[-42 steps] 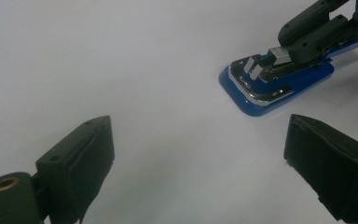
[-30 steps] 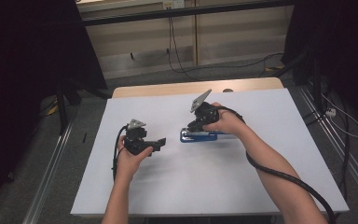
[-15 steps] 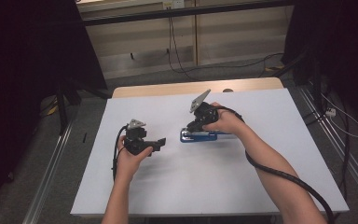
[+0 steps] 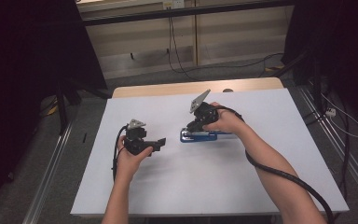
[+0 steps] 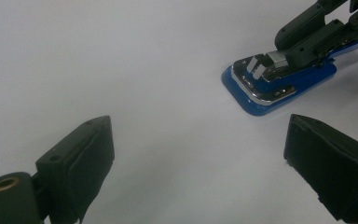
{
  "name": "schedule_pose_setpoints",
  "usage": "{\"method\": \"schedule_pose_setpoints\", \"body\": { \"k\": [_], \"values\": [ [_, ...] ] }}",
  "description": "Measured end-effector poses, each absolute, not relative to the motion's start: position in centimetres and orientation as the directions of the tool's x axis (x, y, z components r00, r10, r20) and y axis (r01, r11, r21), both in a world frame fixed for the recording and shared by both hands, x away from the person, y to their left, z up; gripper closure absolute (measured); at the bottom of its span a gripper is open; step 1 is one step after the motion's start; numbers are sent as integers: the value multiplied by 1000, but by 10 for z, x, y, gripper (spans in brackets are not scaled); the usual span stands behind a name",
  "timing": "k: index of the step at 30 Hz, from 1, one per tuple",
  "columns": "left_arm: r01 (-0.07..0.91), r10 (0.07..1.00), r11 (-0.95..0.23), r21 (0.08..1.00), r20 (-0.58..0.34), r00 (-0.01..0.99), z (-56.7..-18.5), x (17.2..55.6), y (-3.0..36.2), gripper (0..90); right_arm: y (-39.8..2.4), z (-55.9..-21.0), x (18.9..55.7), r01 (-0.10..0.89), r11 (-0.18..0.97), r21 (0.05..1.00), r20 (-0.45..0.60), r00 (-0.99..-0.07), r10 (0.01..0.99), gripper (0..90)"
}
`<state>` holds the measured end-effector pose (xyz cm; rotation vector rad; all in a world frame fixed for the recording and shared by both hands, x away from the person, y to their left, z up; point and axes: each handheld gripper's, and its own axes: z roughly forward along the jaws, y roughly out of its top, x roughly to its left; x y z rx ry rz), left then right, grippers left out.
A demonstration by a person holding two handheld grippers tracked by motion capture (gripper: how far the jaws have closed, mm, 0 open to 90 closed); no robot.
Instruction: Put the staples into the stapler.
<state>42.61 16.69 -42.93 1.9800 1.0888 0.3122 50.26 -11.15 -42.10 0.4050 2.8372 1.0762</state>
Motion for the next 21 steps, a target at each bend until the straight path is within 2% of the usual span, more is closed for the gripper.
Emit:
{"method": "schedule_pose_setpoints", "body": {
  "k": [21],
  "values": [
    [584,793,-276,763,-163,587,-431,427,167,86,-110,-423,505,190,730,656,12,-970,242,789]
  ]
}}
